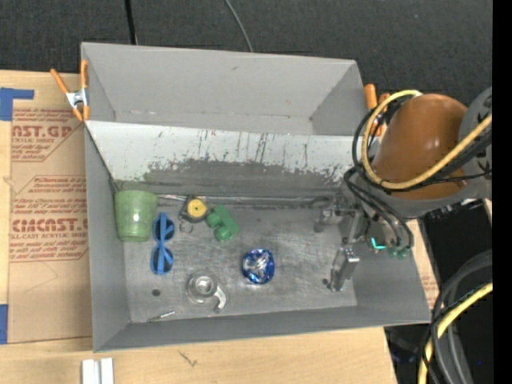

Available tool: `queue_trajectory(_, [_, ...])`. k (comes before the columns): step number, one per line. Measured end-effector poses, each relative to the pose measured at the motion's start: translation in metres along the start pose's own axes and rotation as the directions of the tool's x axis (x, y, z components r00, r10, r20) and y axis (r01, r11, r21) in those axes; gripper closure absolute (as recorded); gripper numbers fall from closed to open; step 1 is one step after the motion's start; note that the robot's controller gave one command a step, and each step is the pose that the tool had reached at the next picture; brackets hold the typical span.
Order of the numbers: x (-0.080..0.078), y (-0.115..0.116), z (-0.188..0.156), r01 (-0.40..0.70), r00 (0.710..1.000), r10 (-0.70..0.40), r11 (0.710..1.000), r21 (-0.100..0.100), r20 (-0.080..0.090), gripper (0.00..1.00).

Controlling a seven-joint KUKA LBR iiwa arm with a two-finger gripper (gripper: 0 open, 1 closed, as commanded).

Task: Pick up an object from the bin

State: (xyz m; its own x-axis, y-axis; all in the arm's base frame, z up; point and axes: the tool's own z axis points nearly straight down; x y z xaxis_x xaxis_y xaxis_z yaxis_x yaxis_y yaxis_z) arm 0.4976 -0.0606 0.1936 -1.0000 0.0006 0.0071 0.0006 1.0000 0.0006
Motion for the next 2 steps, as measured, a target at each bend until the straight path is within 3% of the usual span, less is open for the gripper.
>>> queue_trajectory(1, [-0.033, 0.062, 0.124, 0.070, 0.997, -0.070, 0.998, 0.002, 0.019, 0.00])
queue_trajectory(2, [0.010, 0.097, 0.120, 0.255, 0.966, -0.255, 0.967, 0.008, 0.028, 0.00])
